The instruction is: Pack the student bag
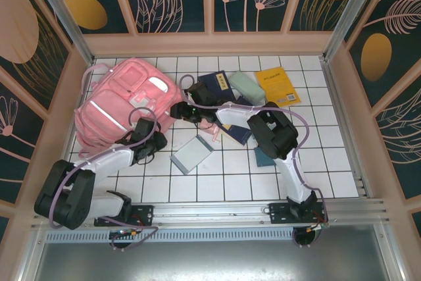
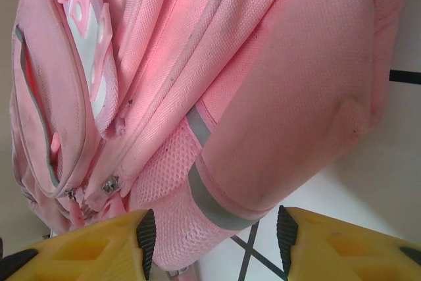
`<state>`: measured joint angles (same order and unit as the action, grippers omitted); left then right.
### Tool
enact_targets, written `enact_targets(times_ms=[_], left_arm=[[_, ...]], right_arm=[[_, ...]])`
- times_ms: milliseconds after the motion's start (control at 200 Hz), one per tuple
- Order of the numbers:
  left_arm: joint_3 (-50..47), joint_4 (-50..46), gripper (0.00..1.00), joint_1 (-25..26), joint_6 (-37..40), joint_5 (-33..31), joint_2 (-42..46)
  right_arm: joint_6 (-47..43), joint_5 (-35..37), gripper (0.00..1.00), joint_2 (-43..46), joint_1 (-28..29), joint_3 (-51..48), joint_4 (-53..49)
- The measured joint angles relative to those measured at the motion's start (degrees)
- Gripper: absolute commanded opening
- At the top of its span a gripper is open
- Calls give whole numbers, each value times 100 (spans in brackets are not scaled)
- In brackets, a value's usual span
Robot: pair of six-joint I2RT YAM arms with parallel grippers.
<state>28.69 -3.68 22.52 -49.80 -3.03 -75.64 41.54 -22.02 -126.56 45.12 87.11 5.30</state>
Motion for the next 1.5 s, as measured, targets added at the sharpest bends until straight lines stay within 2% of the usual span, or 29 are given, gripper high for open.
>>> enact_targets(times_ms=[195, 640, 745, 901, 1126, 1386, 1496], left_arm=[[214, 72, 27, -2, 20, -35, -439], [214, 79, 30, 0, 20, 24, -494], [214, 94, 27, -2, 22, 52, -533], [214, 85, 31, 0, 15, 109, -437], [247, 96, 30, -2, -7, 133, -11], [295, 90, 29, -2, -7, 153, -433], [295, 94, 34, -2, -9, 151, -592]], right_arm=[[-4, 120, 54, -39, 57, 61, -140], [-9, 225, 53, -136, 111, 101, -321], [-9, 243, 53, -142, 111, 105, -328], [-26, 245, 53, -153, 118, 127, -361], [-28, 245, 53, -153, 129, 131, -393], [-55, 243, 53, -155, 129, 136, -415], [-70, 243, 53, -153, 129, 136, -426]])
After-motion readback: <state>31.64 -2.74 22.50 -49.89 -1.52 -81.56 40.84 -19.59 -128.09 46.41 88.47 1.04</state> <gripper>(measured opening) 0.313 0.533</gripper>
